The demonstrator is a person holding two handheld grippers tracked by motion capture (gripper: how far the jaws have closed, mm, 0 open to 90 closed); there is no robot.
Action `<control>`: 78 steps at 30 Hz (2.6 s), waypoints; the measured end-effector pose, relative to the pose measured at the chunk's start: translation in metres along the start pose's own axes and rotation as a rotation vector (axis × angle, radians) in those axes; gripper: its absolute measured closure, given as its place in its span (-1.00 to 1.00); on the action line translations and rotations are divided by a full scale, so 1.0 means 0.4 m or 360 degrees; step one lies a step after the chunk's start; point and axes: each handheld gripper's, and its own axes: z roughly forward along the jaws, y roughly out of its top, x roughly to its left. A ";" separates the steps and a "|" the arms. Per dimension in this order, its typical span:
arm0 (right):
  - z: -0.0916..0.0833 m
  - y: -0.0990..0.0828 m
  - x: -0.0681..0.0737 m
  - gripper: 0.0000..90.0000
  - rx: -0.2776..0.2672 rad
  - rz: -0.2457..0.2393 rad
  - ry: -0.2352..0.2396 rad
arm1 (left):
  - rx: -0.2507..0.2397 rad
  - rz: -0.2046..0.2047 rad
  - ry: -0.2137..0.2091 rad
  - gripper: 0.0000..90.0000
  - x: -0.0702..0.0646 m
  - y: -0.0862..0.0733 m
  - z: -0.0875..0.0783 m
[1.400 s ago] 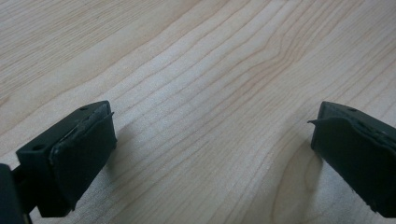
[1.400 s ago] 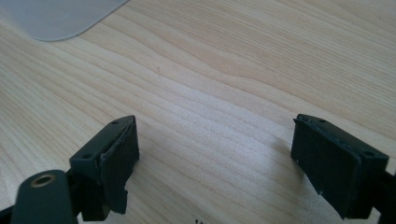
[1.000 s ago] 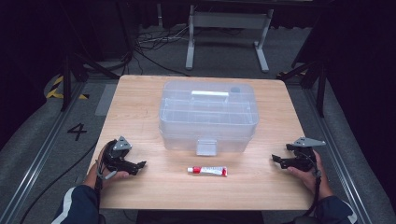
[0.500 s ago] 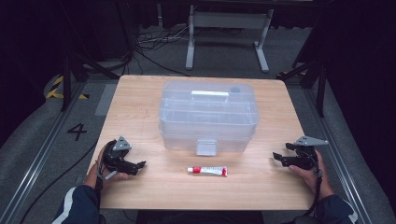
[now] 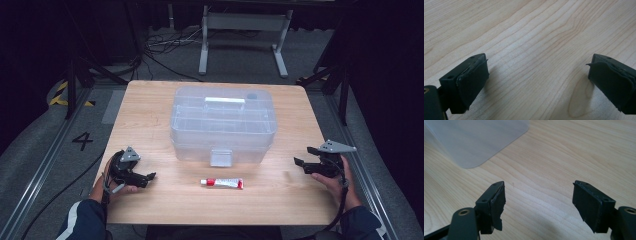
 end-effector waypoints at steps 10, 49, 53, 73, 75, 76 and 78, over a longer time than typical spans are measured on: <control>-0.034 0.077 0.003 -0.31 -0.0090 -0.0075 -0.0052 | 0.0003 -0.0001 -0.0001 -0.92 0.000 0.000 -0.001; -0.077 0.286 0.020 -0.34 -0.0301 -0.0232 -0.0035 | -0.0002 0.0000 -0.0001 -0.89 -0.002 -0.002 -0.003; -0.080 0.305 0.029 -0.34 -0.0317 -0.0255 -0.0029 | -0.0002 0.0000 -0.0001 -0.89 -0.002 -0.002 -0.003; -0.055 0.383 0.083 -0.34 -0.0321 -0.0371 0.0029 | -0.0003 0.0003 0.0000 -0.89 -0.001 -0.002 -0.003; -0.050 0.391 0.089 -0.34 -0.0316 -0.0381 0.0042 | -0.0004 0.0002 -0.0007 -0.86 -0.002 -0.003 -0.004; -0.048 0.393 0.092 -0.34 -0.0314 -0.0383 0.0046 | -0.0017 0.0004 -0.0009 -0.86 -0.002 -0.003 -0.004; -0.044 0.402 0.100 -0.34 -0.0313 -0.0400 0.0050 | -0.0016 0.0001 -0.0012 -0.84 -0.003 -0.004 -0.004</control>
